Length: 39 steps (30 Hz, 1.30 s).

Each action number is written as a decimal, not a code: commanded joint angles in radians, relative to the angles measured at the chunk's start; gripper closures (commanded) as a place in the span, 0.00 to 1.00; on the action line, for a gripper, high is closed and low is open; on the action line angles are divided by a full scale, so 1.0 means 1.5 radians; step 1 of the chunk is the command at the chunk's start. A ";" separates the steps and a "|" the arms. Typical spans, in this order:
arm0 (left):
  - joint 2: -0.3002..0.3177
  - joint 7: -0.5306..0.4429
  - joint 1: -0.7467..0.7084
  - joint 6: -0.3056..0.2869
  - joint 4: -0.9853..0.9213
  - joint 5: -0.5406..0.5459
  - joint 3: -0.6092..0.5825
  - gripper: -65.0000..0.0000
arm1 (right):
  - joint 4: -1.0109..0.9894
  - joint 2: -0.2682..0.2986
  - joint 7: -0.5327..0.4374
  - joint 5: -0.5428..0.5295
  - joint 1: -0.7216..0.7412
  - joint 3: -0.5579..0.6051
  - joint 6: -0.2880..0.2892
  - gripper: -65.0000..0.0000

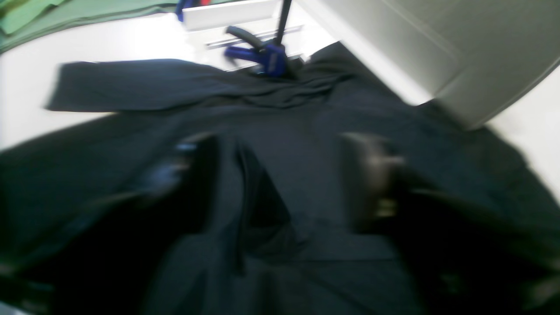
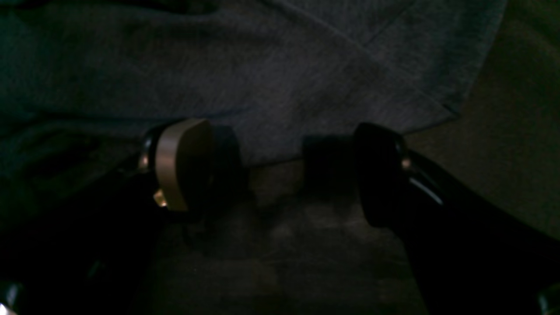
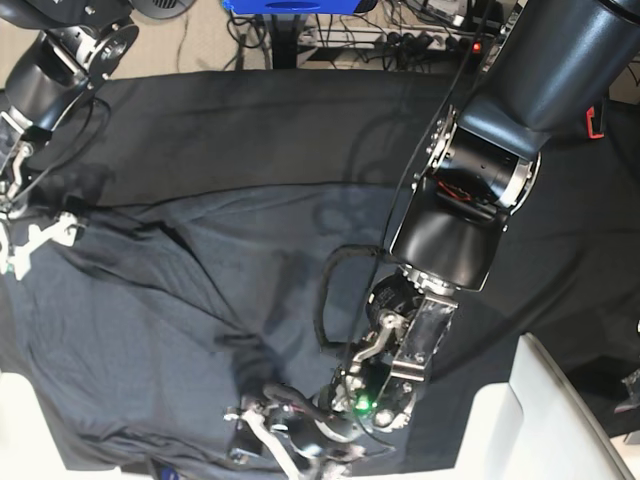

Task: Fold the T-shirt properly
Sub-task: 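Lay the sleeve across the body and open the left gripper, then return the left gripper to the shirt edge and grasp it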

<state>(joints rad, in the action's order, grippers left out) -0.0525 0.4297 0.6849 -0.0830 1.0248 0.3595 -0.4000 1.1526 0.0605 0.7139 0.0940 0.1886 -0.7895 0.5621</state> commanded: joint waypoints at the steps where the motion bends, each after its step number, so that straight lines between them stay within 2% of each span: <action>1: -0.006 -0.019 0.027 0.011 0.014 -0.014 0.002 0.12 | 0.015 0.009 -0.011 -0.006 0.011 0.000 0.002 0.27; 3: -0.006 -0.019 0.021 0.024 0.022 -0.027 0.003 0.01 | 0.015 0.009 -0.011 -0.006 0.010 -0.001 0.002 0.27; 8: 0.001 -0.015 -0.009 0.025 0.113 -0.026 0.004 0.00 | 0.016 0.009 -0.014 -0.006 0.001 -0.002 0.002 0.27; 10: 0.020 0.001 -0.045 0.025 0.176 -0.024 0.019 0.00 | 0.039 0.010 -0.015 -0.006 -0.007 -0.003 0.003 0.27; 12: 0.026 0.058 -0.103 0.025 0.242 -0.024 0.067 0.00 | 0.080 0.009 -0.015 -0.013 -0.024 -0.004 0.003 0.27; 14: 0.026 0.118 -0.187 0.022 0.296 -0.024 0.144 0.00 | 0.117 0.011 -0.014 -0.071 -0.049 -0.013 0.003 0.27; 16: 0.027 0.165 -0.272 0.021 0.349 -0.025 0.226 0.00 | 0.130 0.014 -0.008 -0.153 -0.070 -0.058 0.003 0.27; 19: 0.064 0.219 -0.389 0.020 0.424 -0.025 0.298 0.00 | 0.108 0.015 0.003 -0.214 -0.082 -0.101 0.003 0.27; 22: 0.117 0.265 -0.480 0.020 0.480 -0.025 0.311 0.00 | 0.039 0.035 -0.001 -0.221 -0.075 -0.107 0.003 0.27; 25: 0.151 0.270 -0.567 0.020 0.508 -0.024 0.318 0.00 | -0.058 0.053 -0.002 -0.221 -0.038 -0.128 0.003 0.27; 27: 0.150 0.267 -0.614 0.019 0.506 0.001 0.353 0.00 | -0.116 0.064 -0.009 -0.221 -0.012 -0.160 0.003 0.27; 30: 0.149 0.266 -0.669 -0.020 0.477 0.139 0.429 0.00 | -0.201 0.093 -0.043 -0.221 0.017 -0.178 0.003 0.27; 31: 0.149 0.266 -0.685 -0.027 0.460 0.203 0.462 0.02 | -0.233 0.102 -0.049 -0.221 0.028 -0.178 0.003 0.27; 34: 0.153 0.266 -0.716 -0.030 0.415 0.337 0.534 0.26 | -0.294 0.124 -0.065 -0.221 0.054 -0.182 0.003 0.27; 36: 0.153 0.266 -0.727 -0.031 0.403 0.363 0.557 0.44 | -0.313 0.128 -0.078 -0.221 0.063 -0.182 0.003 0.27; 38: 0.152 0.266 -0.729 -0.031 0.402 0.362 0.559 0.57 | -0.321 0.128 -0.082 -0.221 0.072 -0.178 0.003 0.27; 39: 0.150 0.266 -0.729 -0.031 0.402 0.362 0.559 0.60 | -0.321 0.128 -0.082 -0.221 0.073 -0.178 0.003 0.27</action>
<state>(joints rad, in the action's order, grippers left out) 0.1650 0.8421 -0.4122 -0.1181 1.6089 0.8841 0.4347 0.6720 0.2459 0.5678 -0.2550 0.2852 -1.0611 0.5758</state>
